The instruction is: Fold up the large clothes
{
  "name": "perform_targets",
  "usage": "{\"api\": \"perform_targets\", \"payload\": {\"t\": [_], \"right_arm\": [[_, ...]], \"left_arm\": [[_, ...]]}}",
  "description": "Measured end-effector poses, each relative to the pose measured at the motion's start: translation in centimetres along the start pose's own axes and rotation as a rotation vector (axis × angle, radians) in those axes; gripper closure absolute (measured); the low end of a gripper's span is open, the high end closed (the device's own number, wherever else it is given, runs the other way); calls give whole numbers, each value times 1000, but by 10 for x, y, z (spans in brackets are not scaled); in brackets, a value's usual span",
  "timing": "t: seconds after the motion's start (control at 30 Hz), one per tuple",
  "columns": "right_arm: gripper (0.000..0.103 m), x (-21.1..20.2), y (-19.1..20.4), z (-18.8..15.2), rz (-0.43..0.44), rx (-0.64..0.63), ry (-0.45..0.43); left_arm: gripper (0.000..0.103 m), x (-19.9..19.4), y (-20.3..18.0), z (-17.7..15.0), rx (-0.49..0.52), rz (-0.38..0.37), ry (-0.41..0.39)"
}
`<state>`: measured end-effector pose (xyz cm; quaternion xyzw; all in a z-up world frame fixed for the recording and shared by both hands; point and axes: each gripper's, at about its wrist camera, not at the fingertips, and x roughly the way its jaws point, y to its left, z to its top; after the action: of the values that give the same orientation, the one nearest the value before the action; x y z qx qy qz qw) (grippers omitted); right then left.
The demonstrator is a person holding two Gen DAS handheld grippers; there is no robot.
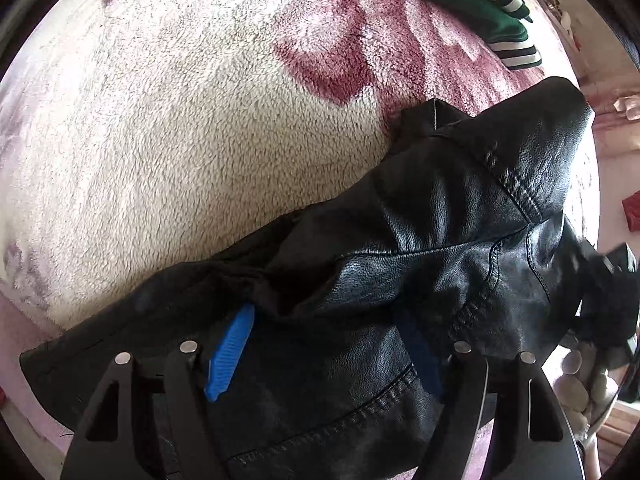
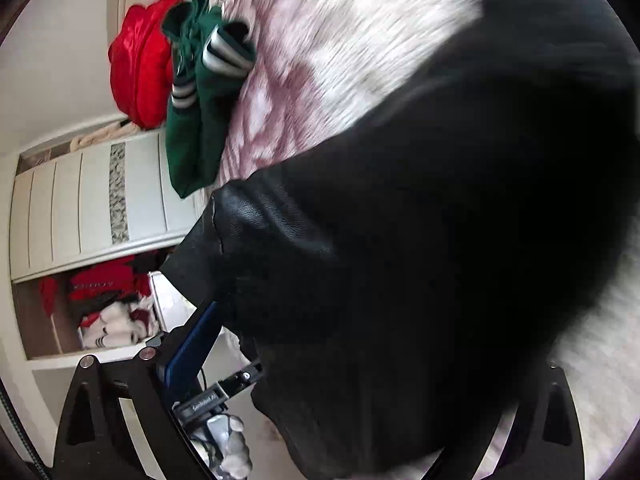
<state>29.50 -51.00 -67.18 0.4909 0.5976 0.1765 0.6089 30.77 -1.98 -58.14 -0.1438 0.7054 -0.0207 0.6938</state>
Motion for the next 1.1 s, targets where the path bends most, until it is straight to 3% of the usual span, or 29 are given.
{"api": "perform_targets", "payload": {"t": [0.07, 0.17, 0.23, 0.43, 0.63, 0.67, 0.8, 0.93, 1.07, 1.1], "right_arm": [[5, 17, 6, 6, -5, -13, -9], [75, 12, 16, 1, -1, -19, -8], [78, 6, 30, -7, 48, -35, -20], [82, -3, 95, -46, 55, -154, -18], [82, 14, 170, -99, -15, -332, 47], [82, 20, 183, -109, -32, -372, 64], [82, 47, 235, -161, -131, -597, 133], [82, 93, 265, -229, -197, -788, 241], [82, 157, 255, -309, -267, -902, 422], [76, 171, 249, -324, -290, -910, 466]], "left_arm": [[30, 0, 3, 7, -13, -3, 6], [30, -1, 10, 13, -43, -24, 7], [29, 1, 15, 15, -51, -43, 19], [27, 7, 28, 18, -65, -90, 21], [27, -1, 51, 16, -88, -166, 27], [31, -8, 59, 13, -108, -162, 33], [32, -68, 117, -23, -185, -135, -62], [31, -138, 211, -90, -347, -48, -176], [30, -168, 271, -141, -465, 11, -193], [30, -173, 279, -152, -487, 20, -202]]}}
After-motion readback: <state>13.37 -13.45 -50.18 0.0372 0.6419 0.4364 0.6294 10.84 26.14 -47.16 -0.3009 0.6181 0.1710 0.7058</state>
